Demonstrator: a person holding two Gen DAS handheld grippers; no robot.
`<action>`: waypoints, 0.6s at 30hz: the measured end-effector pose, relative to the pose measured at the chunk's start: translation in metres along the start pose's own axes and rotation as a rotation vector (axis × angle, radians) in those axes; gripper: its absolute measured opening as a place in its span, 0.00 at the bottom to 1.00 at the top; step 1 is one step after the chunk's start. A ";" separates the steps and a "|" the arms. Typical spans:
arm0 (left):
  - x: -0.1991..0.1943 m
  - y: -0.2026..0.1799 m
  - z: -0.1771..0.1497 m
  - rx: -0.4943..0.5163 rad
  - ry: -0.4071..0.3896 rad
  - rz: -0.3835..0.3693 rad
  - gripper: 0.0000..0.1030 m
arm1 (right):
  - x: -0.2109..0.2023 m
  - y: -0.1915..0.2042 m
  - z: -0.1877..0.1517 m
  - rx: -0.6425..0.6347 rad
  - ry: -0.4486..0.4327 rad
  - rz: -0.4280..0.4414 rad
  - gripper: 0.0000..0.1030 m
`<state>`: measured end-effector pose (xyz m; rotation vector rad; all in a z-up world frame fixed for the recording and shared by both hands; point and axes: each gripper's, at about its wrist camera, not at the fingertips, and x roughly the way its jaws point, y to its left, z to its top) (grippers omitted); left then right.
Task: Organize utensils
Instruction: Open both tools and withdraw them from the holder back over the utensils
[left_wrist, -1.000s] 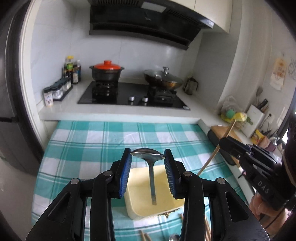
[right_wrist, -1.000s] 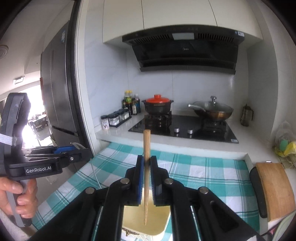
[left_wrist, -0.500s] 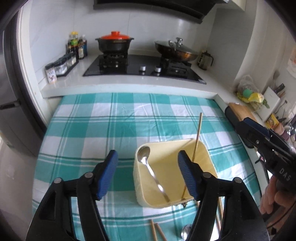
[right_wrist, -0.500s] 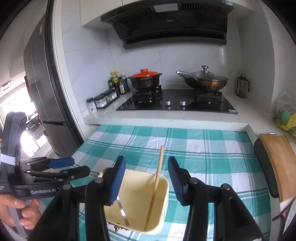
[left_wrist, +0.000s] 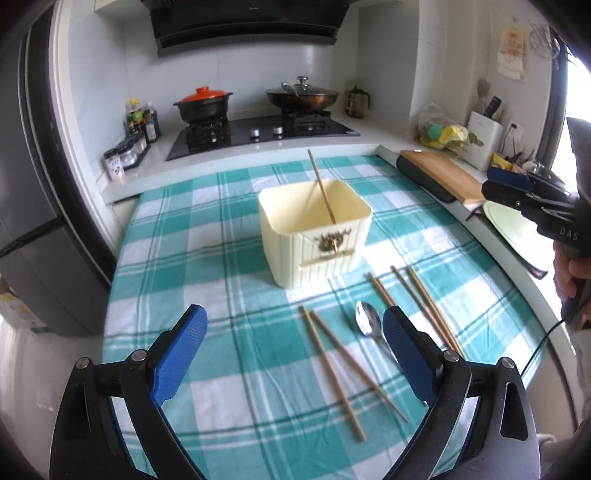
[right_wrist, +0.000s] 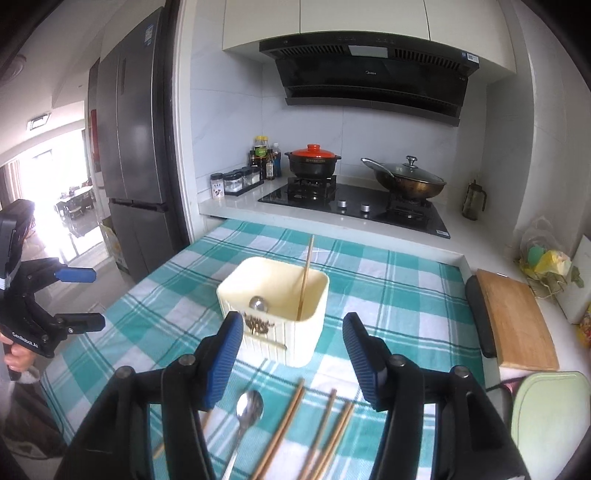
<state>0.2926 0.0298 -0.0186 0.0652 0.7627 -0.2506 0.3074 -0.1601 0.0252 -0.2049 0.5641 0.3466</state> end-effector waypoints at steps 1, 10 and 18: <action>-0.003 -0.004 -0.012 -0.013 0.000 -0.006 0.94 | -0.009 0.005 -0.011 -0.010 -0.006 -0.012 0.56; -0.009 -0.047 -0.086 -0.108 -0.031 -0.058 0.94 | -0.063 0.043 -0.097 0.087 -0.071 -0.079 0.56; -0.007 -0.052 -0.129 -0.144 0.001 -0.031 0.94 | -0.097 0.069 -0.154 0.064 -0.079 -0.208 0.56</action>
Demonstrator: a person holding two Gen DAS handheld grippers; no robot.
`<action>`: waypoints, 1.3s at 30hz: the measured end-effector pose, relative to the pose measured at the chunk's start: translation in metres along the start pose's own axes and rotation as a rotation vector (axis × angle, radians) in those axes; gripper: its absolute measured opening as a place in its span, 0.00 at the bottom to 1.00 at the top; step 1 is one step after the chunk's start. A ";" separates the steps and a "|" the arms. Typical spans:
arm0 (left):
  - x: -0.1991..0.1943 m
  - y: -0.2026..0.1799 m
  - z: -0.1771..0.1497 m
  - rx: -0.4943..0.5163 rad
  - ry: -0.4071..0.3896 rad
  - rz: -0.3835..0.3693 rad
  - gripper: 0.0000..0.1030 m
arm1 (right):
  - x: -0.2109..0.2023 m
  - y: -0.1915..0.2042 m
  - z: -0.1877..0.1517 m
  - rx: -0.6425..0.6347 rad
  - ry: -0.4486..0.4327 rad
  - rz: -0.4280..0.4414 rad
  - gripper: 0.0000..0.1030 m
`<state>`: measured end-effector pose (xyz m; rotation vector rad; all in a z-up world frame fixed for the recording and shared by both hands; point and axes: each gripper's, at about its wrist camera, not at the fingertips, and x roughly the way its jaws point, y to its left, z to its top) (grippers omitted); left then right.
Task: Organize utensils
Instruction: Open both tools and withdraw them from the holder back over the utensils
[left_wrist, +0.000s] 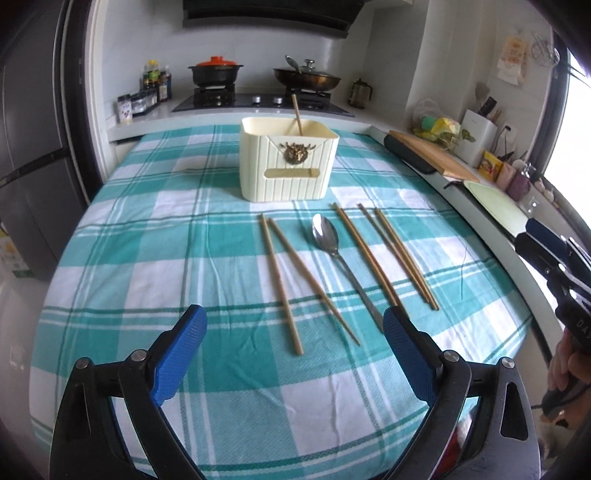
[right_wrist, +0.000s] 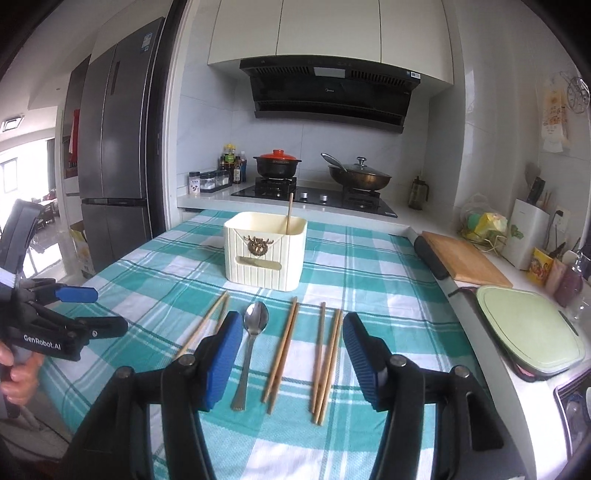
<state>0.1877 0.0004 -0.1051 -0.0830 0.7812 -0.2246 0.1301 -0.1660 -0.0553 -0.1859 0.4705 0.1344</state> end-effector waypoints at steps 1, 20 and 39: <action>0.000 0.001 -0.003 -0.008 0.002 -0.002 0.94 | -0.003 0.000 -0.006 -0.001 0.000 -0.018 0.56; 0.001 0.005 -0.016 -0.035 -0.014 0.086 0.95 | 0.018 0.011 -0.029 0.048 0.052 0.020 0.56; 0.014 0.009 -0.020 -0.043 0.014 0.117 0.95 | 0.025 0.008 -0.035 0.076 0.080 0.012 0.56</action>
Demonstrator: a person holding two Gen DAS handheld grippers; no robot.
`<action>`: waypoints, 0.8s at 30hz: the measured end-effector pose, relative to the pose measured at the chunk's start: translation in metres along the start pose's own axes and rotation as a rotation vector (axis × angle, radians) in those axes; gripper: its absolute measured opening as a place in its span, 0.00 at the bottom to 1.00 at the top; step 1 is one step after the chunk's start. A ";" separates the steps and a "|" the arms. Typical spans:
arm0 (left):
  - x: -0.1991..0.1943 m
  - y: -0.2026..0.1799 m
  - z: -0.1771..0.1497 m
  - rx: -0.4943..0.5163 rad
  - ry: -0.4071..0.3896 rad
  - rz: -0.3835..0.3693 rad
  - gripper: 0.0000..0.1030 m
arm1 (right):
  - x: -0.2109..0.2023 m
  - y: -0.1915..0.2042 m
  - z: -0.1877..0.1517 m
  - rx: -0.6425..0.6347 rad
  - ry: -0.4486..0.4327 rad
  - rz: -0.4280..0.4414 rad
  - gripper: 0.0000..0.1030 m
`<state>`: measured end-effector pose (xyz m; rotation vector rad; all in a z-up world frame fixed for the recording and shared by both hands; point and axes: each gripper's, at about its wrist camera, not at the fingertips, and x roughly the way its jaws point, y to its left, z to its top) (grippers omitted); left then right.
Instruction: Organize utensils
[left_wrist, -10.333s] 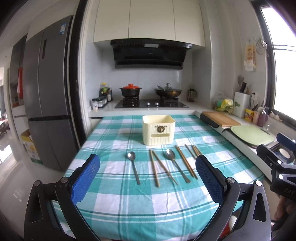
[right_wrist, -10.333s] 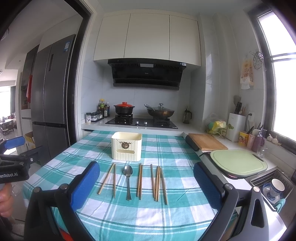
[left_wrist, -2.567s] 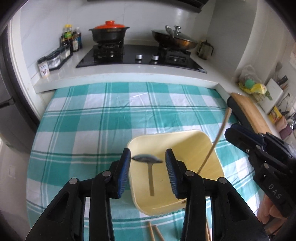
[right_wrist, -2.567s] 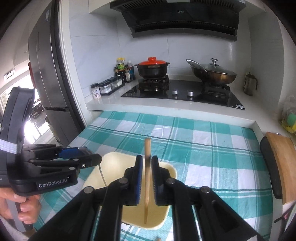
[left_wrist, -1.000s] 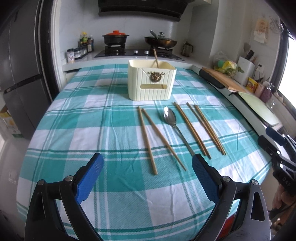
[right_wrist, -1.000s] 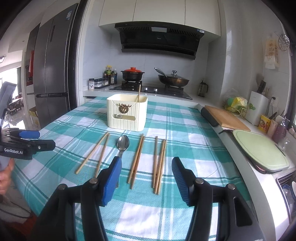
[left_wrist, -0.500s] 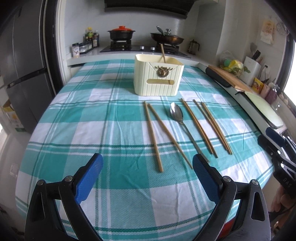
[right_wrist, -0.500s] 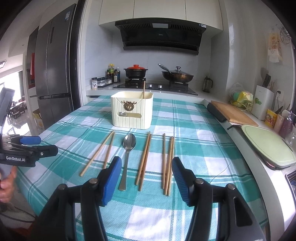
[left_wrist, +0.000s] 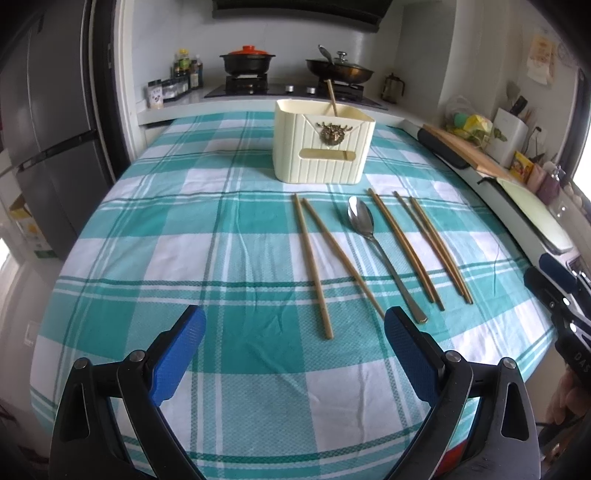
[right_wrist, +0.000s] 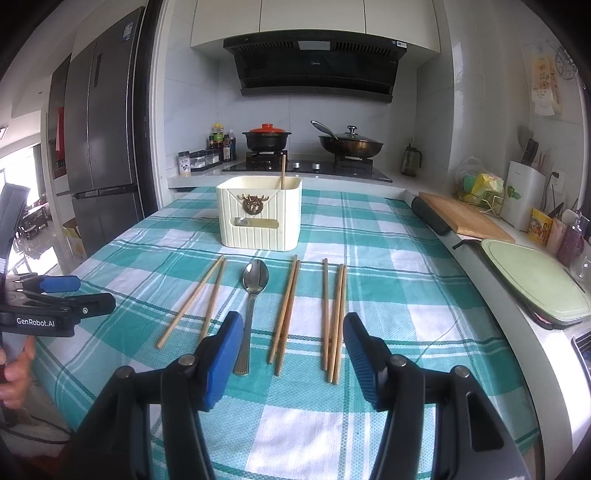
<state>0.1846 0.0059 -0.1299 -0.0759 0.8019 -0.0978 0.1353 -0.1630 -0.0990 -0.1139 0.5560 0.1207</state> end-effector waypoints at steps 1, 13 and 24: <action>0.002 0.001 0.000 -0.002 0.005 -0.001 0.95 | 0.001 0.000 0.000 0.001 0.003 -0.001 0.56; 0.037 0.010 0.010 -0.034 0.074 -0.007 0.95 | 0.013 -0.017 -0.005 0.067 0.067 -0.004 0.56; 0.050 0.011 0.003 -0.019 0.110 0.014 0.95 | 0.060 -0.064 -0.006 0.112 0.198 0.021 0.31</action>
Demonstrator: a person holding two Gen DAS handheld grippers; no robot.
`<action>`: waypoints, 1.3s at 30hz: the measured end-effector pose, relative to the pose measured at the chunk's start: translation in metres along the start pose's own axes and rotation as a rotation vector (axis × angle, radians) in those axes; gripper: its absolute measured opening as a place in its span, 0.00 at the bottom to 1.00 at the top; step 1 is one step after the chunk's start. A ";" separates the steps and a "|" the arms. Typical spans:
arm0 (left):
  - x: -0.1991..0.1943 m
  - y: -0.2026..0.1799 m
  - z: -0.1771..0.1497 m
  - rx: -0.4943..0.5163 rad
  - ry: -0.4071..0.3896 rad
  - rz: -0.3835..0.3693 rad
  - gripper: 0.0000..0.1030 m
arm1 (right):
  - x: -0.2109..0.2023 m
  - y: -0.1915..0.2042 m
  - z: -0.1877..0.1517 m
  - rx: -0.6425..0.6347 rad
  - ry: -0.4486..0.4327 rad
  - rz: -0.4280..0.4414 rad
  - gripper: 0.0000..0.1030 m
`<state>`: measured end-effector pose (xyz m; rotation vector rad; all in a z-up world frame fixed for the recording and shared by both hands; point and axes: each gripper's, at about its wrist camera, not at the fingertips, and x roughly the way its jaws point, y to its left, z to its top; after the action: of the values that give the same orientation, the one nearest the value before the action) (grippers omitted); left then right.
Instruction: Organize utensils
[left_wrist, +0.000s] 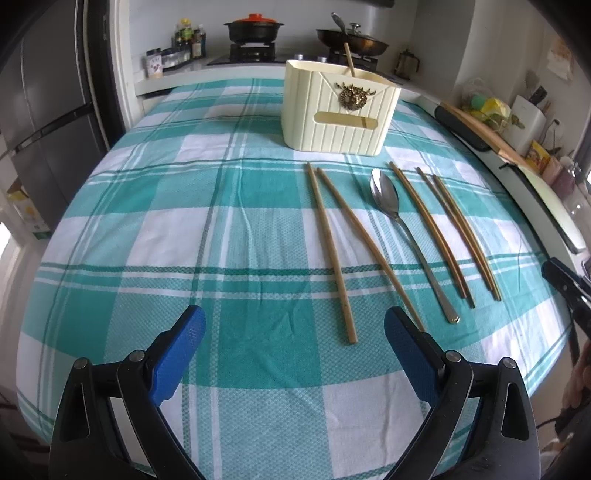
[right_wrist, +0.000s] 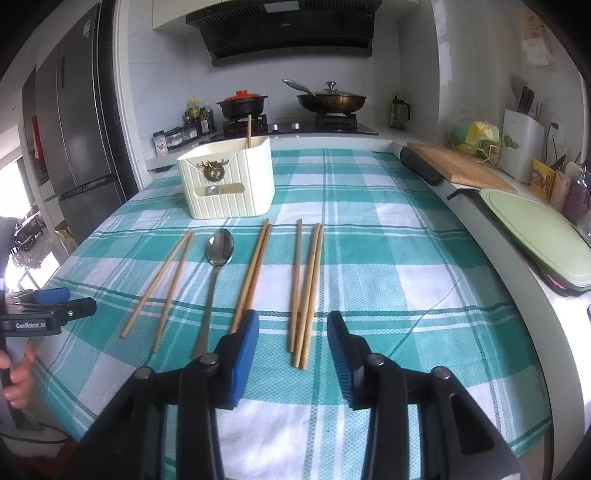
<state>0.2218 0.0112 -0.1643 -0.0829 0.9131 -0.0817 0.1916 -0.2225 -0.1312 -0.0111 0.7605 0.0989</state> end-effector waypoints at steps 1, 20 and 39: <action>0.001 0.000 -0.001 0.003 0.003 0.003 0.95 | 0.010 -0.008 0.003 0.014 0.033 0.012 0.29; 0.011 0.002 0.005 0.016 0.005 0.042 0.95 | 0.130 -0.021 0.045 0.032 0.325 0.060 0.14; 0.068 -0.017 0.024 0.107 0.039 0.106 0.93 | 0.136 -0.006 0.045 -0.106 0.343 -0.032 0.13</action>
<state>0.2813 -0.0114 -0.2010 0.0665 0.9494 -0.0331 0.3209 -0.2147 -0.1921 -0.1439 1.0963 0.1080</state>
